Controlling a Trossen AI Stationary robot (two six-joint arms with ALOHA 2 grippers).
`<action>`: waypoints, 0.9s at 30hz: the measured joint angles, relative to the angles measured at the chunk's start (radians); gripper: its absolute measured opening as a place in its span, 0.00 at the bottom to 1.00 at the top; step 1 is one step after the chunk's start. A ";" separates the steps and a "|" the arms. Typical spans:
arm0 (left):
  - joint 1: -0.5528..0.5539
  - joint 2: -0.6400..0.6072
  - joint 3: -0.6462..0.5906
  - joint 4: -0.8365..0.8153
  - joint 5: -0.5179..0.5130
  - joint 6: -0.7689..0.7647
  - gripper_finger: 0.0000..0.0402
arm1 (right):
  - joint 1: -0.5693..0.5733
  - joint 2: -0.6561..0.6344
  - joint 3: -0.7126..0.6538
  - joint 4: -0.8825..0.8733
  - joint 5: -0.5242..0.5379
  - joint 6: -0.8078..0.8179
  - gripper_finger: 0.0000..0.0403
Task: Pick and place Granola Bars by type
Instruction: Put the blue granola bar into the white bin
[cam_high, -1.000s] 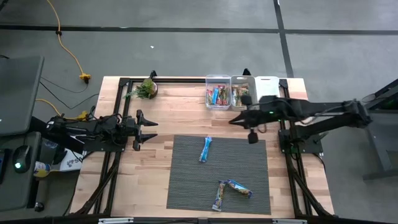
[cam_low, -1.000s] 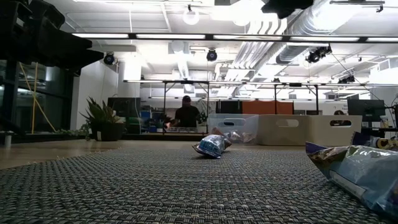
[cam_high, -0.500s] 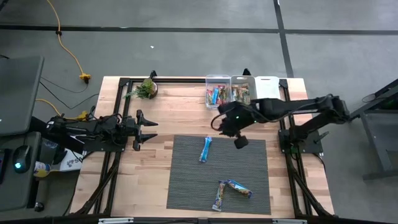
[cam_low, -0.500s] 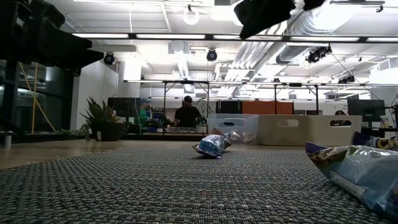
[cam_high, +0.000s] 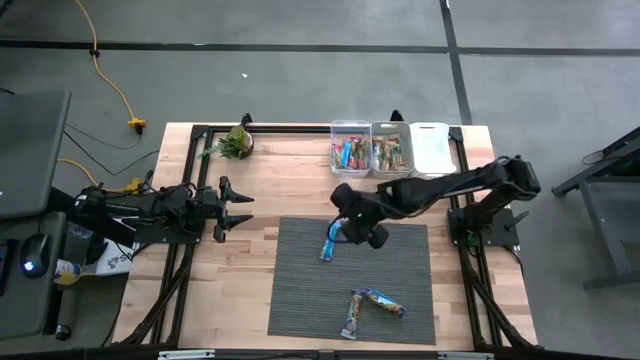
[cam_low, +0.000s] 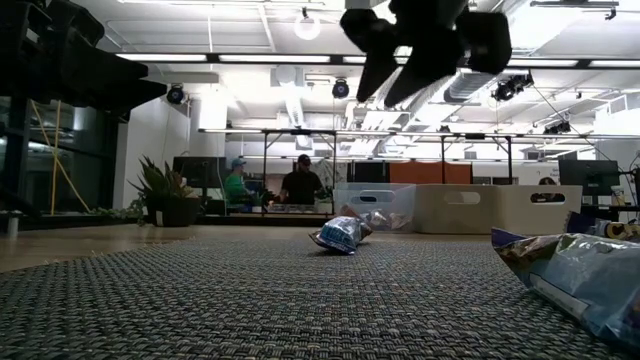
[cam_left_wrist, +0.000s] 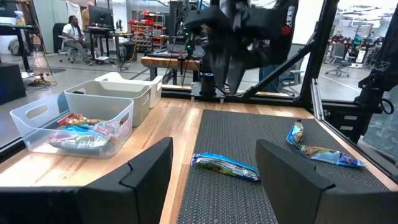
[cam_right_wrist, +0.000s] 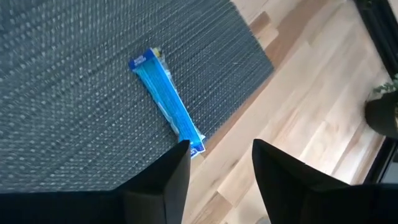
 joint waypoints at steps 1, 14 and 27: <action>0.000 0.000 0.000 0.000 0.000 0.000 0.57 | 0.006 0.013 0.000 0.006 0.008 -0.013 0.39; 0.000 0.000 0.000 0.000 0.000 0.000 0.57 | 0.052 0.228 0.191 -0.116 0.060 -0.098 0.39; 0.000 0.000 0.000 0.000 0.000 0.000 0.57 | 0.020 0.464 0.427 -0.361 -0.119 -0.162 0.39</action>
